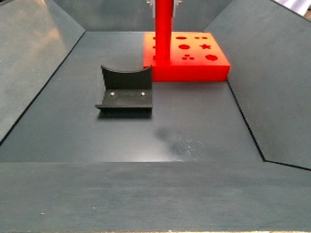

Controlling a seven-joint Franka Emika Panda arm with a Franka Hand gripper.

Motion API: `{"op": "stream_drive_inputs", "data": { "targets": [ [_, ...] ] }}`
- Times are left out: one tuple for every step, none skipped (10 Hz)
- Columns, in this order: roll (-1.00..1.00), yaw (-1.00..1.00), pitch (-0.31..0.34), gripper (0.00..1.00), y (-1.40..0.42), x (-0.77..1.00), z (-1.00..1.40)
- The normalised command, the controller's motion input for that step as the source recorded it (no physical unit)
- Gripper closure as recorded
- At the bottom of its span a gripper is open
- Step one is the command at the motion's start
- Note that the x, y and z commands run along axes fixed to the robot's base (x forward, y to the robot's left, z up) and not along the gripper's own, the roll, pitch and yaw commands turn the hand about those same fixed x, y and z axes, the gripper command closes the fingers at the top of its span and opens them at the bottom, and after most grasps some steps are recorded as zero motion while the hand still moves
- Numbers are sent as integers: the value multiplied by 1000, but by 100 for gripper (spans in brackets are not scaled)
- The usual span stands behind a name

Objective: Pick up the arch object. Move up. Rotate the arch object. Move to above the board. Insert the arch object.
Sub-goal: Insert the arch object.

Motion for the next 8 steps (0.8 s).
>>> {"op": "stream_drive_inputs", "data": {
  "targets": [
    [0,-180,0,100,-57,229,-257],
    [0,-294,14,100,-31,360,-286],
    [63,-206,0,100,-11,131,-460],
    [166,-63,-74,100,-43,0,-714],
    [174,0,-177,100,-100,-117,-809],
    [80,0,-314,100,-89,-114,-611],
    [0,0,0,100,0,23,0],
    [0,0,0,100,0,0,0]
  ]
}}
